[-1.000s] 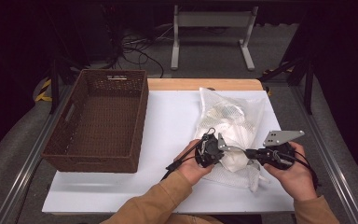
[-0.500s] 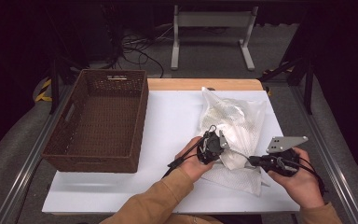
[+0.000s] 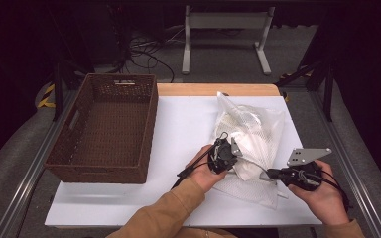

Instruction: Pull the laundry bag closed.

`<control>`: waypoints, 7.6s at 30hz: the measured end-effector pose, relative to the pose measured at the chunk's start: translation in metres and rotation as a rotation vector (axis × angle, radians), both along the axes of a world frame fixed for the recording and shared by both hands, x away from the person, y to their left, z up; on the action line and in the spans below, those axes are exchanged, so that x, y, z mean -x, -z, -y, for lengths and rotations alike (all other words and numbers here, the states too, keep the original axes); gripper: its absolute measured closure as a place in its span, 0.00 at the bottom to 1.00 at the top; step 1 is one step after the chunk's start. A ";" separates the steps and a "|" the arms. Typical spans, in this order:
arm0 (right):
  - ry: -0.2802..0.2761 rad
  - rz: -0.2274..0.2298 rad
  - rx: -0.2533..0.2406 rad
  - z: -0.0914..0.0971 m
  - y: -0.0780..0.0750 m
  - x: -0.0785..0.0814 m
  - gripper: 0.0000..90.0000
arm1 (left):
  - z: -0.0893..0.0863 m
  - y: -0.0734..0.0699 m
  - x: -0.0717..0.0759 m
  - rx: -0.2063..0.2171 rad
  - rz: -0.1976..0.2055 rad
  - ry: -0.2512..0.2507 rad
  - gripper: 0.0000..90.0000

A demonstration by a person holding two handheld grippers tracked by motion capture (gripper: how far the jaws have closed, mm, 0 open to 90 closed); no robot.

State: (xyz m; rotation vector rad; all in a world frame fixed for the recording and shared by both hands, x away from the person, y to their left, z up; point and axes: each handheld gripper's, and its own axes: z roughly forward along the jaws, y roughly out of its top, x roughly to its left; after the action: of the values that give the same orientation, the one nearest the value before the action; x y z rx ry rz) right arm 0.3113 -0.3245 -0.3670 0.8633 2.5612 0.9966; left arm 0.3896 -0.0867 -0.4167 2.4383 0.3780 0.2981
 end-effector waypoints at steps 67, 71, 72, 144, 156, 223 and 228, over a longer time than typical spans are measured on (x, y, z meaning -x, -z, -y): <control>-0.019 -0.060 -0.011 -0.007 0.014 -0.005 0.99 | 0.010 0.016 0.012 -0.026 -0.045 0.056 0.76; -0.019 -0.058 -0.008 -0.008 0.014 -0.006 0.98 | -0.008 0.007 0.020 -0.009 -0.068 0.062 0.74; -0.020 -0.058 -0.008 -0.009 0.014 -0.006 0.98 | -0.013 0.005 0.022 -0.011 -0.070 0.059 0.73; -0.174 -0.088 0.070 -0.069 0.026 -0.009 1.00 | -0.116 0.008 0.050 0.011 -0.246 -0.022 0.98; -0.112 -0.006 0.037 -0.051 0.002 -0.004 0.97 | -0.122 0.012 0.040 0.050 -0.268 -0.088 0.70; -0.297 -0.079 0.112 -0.191 0.018 -0.086 0.75 | -0.165 0.011 0.052 0.076 -0.209 -0.231 0.63; -0.287 -0.108 0.133 -0.194 0.026 -0.089 0.76 | -0.163 0.012 0.051 0.072 -0.210 -0.228 0.63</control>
State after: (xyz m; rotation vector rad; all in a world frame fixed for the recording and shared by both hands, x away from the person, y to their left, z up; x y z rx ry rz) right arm 0.4003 -0.1302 -0.3927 0.5383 2.8642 0.8592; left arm 0.3383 0.0767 -0.4289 2.3643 0.7482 0.1213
